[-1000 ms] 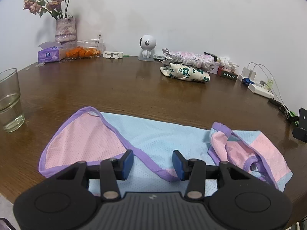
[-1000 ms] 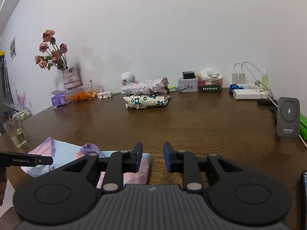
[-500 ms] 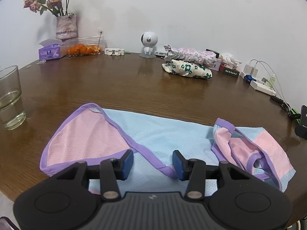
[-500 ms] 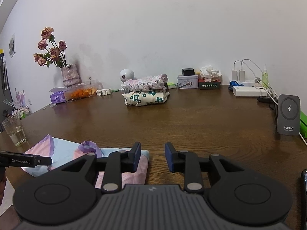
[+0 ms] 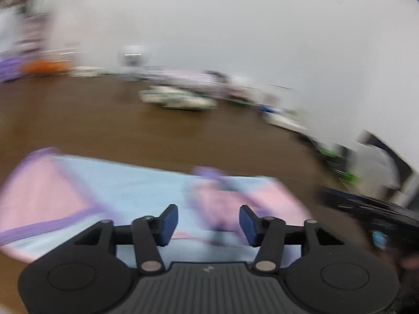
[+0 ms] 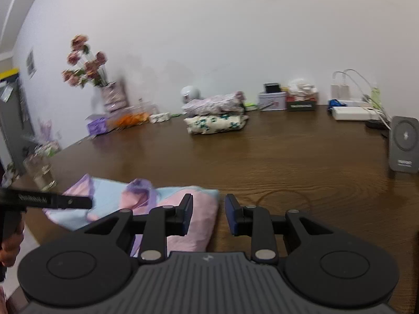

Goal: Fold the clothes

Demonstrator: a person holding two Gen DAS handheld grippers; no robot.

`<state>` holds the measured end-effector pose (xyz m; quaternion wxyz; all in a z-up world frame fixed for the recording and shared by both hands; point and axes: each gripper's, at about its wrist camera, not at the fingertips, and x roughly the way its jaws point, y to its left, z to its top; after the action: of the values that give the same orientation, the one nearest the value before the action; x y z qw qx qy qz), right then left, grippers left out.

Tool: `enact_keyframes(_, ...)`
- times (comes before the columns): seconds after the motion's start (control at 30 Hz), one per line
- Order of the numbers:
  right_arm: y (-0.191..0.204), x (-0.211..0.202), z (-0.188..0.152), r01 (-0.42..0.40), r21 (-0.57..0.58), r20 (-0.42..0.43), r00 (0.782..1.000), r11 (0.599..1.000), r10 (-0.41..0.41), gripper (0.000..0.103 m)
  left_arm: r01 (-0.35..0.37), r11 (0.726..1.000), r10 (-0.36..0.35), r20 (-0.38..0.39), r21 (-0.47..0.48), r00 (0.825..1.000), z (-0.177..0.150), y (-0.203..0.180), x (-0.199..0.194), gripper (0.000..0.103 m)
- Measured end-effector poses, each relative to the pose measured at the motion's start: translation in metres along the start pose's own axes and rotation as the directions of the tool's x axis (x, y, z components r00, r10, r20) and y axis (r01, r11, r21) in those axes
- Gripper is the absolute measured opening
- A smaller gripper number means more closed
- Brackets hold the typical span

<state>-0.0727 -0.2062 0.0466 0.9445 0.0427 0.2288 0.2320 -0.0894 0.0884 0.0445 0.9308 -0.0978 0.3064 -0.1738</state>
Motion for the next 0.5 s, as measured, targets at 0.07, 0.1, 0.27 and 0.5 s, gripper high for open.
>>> enact_keyframes(0.07, 0.004, -0.006, -0.003, -0.046, -0.056, 0.004, 0.999, 0.997, 0.046, 0.028, 0.059, 0.996, -0.057, -0.016, 0.072, 0.998, 0.000, -0.020, 0.010, 0.059)
enact_keyframes(0.1, 0.006, -0.010, -0.004, -0.068, -0.084, 0.006, 0.998, 0.994, 0.069, 0.028, 0.055, 0.994, -0.052, -0.036, 0.096, 0.998, 0.001, -0.026, 0.018, 0.059)
enact_keyframes(0.27, 0.018, -0.028, -0.015, -0.162, -0.263, -0.001, 0.986, 0.951, 0.167, 0.049, 0.053, 0.984, -0.035, -0.108, 0.170, 0.994, 0.004, -0.040, 0.052, 0.057)
enact_keyframes(0.5, 0.042, -0.005, -0.025, -0.167, -0.424, -0.110, 0.985, 0.890, 0.132, 0.049, 0.083, 0.995, -0.076, -0.126, 0.054, 0.989, 0.014, -0.019, 0.066, 0.008)
